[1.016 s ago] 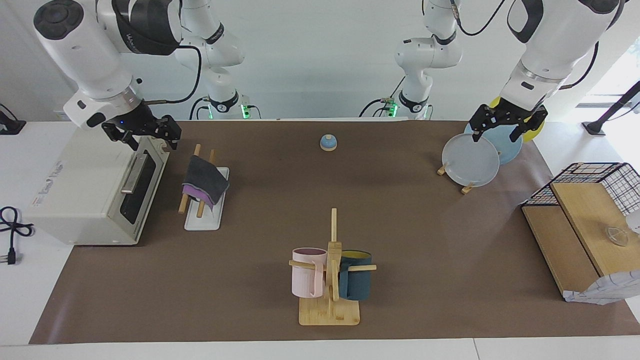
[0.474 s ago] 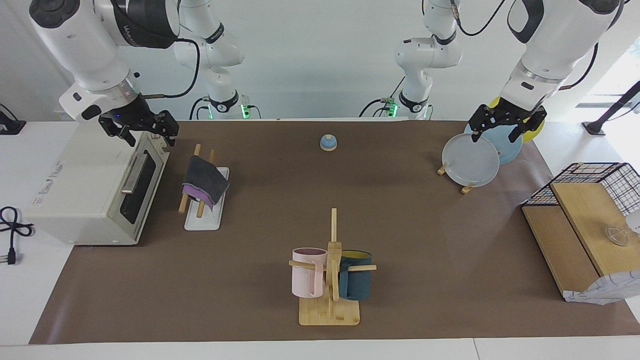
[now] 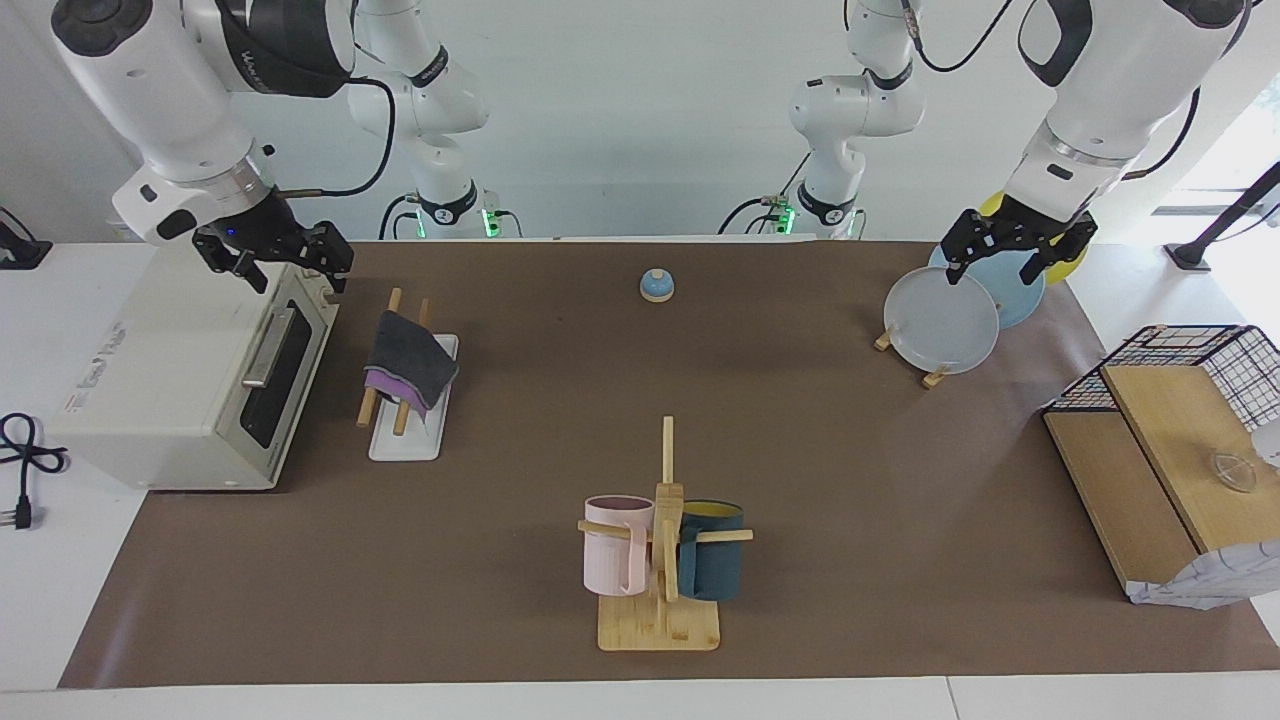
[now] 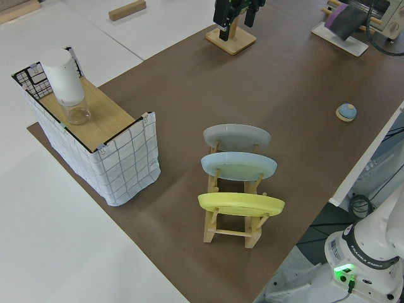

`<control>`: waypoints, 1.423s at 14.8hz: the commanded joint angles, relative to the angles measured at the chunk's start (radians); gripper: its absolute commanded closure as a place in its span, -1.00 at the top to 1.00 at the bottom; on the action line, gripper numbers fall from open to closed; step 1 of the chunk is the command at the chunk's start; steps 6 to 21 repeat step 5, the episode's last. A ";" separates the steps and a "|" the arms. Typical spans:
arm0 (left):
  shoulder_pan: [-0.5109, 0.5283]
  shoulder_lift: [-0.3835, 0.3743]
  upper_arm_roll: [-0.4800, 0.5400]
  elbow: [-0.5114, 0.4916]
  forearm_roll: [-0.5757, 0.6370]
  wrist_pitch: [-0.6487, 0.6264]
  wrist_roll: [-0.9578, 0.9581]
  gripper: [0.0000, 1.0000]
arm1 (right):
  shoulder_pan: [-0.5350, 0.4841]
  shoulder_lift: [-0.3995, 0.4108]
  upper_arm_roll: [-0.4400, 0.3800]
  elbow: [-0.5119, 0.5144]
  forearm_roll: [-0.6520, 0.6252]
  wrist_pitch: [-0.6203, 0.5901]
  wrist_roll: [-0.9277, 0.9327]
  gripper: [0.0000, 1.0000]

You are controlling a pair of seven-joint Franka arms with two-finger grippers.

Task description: Fold towel and hang on rack

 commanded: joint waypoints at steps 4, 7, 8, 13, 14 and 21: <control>0.008 -0.011 0.006 -0.018 -0.013 0.015 0.010 1.00 | -0.010 -0.009 0.002 -0.015 0.005 0.023 0.012 1.00; 0.008 -0.012 0.006 -0.018 -0.013 0.005 0.010 1.00 | -0.010 -0.010 0.002 -0.015 0.005 0.023 0.012 1.00; 0.008 -0.012 0.006 -0.018 -0.013 0.005 0.010 1.00 | -0.010 -0.010 0.002 -0.015 0.005 0.023 0.012 1.00; 0.008 -0.012 0.006 -0.018 -0.013 0.005 0.010 1.00 | -0.010 -0.010 0.002 -0.015 0.005 0.023 0.012 1.00; 0.008 -0.012 0.006 -0.018 -0.013 0.005 0.010 1.00 | -0.010 -0.010 0.002 -0.015 0.005 0.023 0.012 1.00; 0.008 -0.012 0.006 -0.018 -0.013 0.005 0.010 1.00 | -0.010 -0.010 0.002 -0.015 0.005 0.023 0.012 1.00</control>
